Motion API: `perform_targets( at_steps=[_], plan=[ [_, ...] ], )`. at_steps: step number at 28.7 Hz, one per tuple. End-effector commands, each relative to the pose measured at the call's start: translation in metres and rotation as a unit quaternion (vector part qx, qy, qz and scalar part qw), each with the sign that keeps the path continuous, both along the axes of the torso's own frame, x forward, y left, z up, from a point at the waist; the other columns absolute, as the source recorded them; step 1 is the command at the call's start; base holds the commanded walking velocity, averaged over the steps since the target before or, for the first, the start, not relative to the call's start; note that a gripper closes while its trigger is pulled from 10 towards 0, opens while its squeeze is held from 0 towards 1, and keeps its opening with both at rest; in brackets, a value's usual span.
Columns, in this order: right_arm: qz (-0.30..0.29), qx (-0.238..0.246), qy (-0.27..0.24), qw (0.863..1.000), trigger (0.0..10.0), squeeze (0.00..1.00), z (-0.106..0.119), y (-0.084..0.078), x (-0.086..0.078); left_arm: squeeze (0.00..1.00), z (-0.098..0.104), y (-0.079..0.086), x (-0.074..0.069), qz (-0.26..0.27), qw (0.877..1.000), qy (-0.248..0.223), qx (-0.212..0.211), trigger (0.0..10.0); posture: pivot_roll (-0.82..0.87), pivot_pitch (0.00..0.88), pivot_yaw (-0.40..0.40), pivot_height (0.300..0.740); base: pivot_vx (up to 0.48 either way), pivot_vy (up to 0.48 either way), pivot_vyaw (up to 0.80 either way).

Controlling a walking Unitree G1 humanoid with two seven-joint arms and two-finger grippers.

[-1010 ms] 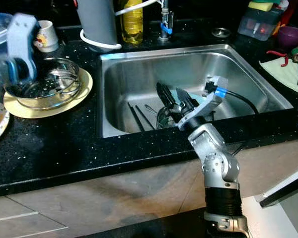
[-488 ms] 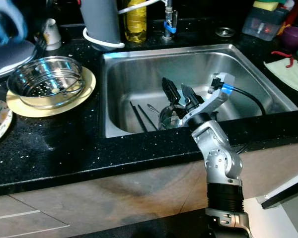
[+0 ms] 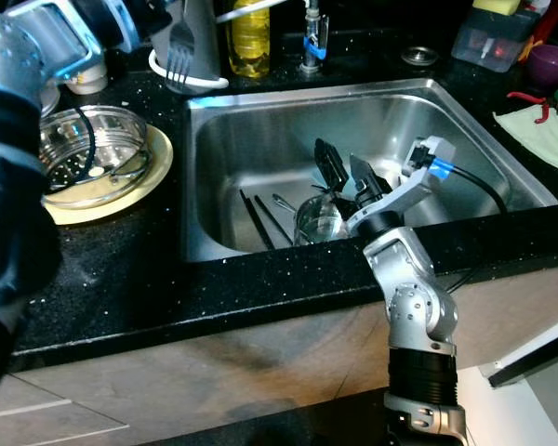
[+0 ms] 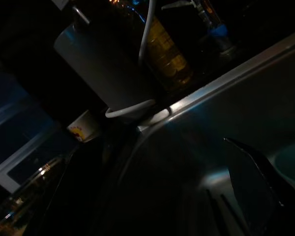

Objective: Kitchen organization

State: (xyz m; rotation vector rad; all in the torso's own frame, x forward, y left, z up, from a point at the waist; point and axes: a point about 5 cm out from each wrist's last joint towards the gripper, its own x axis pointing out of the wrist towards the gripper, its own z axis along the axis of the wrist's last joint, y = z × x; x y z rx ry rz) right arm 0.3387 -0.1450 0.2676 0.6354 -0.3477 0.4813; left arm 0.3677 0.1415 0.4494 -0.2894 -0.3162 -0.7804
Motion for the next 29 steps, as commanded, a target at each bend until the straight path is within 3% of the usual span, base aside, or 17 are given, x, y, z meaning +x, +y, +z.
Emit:
perform_targets(
  at_steps=[1, 2, 9, 11, 14, 19, 21, 22, 23, 24, 29],
  plan=[
    [0.004, 0.011, -0.001, 1.000, 10.0, 0.00, -0.001, 0.002, -0.002, 0.00, -0.005, -0.010, -0.003, 0.000, 0.999, -0.003, 0.036, 0.0, -0.04, 0.202, 0.017, 0.740, 0.000, 0.000, 0.00],
    [0.006, 0.014, -0.004, 1.000, 10.0, 0.00, 0.001, 0.005, -0.002, 0.00, -0.019, -0.019, -0.006, 0.019, 0.996, -0.014, 0.080, 0.0, -0.03, 0.199, 0.014, 0.740, 0.000, 0.000, 0.00],
    [0.006, 0.025, -0.012, 1.000, 10.0, 0.00, 0.008, 0.008, -0.003, 0.00, -0.049, -0.035, -0.020, 0.054, 0.990, -0.016, 0.130, 0.0, -0.03, 0.192, 0.014, 0.740, 0.000, 0.000, 0.00],
    [0.006, 0.025, -0.012, 1.000, 10.0, 0.00, 0.008, 0.008, -0.003, 0.00, -0.051, -0.035, -0.021, 0.057, 0.989, -0.015, 0.133, 0.0, -0.03, 0.193, 0.016, 0.740, 0.000, 0.000, 0.00],
    [0.001, 0.023, -0.014, 1.000, 10.0, 0.00, 0.009, 0.008, -0.004, 0.00, -0.071, -0.034, -0.030, 0.070, 0.982, -0.034, 0.172, 0.0, -0.04, 0.193, 0.015, 0.740, 0.000, 0.000, 0.00],
    [-0.002, 0.018, -0.021, 1.000, 10.0, 0.00, 0.012, 0.008, -0.007, 0.00, -0.090, -0.030, -0.045, 0.034, 0.987, -0.026, 0.152, 0.0, -0.04, 0.194, 0.014, 0.740, 0.000, 0.000, 0.00],
    [0.002, 0.025, -0.028, 0.999, 10.0, 0.00, 0.015, 0.008, -0.008, 0.00, -0.102, -0.027, -0.052, 0.008, 0.993, 0.017, 0.114, 0.0, -0.04, 0.186, 0.010, 0.740, 0.000, 0.000, 0.00],
    [0.005, 0.028, -0.030, 0.999, 10.0, 0.83, 0.017, 0.008, -0.008, 0.00, -0.108, -0.026, -0.057, -0.013, 0.994, 0.038, 0.106, 0.0, -0.04, 0.186, 0.010, 0.740, 0.000, 0.000, 0.00],
    [0.008, 0.029, -0.032, 0.999, 10.0, 0.83, 0.018, 0.009, -0.008, 0.00, -0.112, -0.026, -0.060, -0.028, 0.993, 0.051, 0.103, 0.0, -0.04, 0.182, 0.007, 0.740, 0.000, 0.000, 0.00],
    [0.017, 0.027, -0.033, 0.999, 10.0, 1.00, 0.020, 0.010, -0.009, 0.00, -0.117, -0.026, -0.064, -0.048, 0.992, 0.062, 0.099, 0.0, -0.04, 0.180, 0.005, 0.740, 0.000, 0.000, 0.00],
    [0.068, -0.004, -0.044, 0.997, 10.0, 1.00, 0.026, 0.023, -0.014, 0.00, -0.131, -0.027, -0.076, -0.113, 0.986, 0.094, 0.076, 0.0, -0.06, 0.175, 0.002, 0.740, 0.000, 0.000, 0.00]
  ],
)
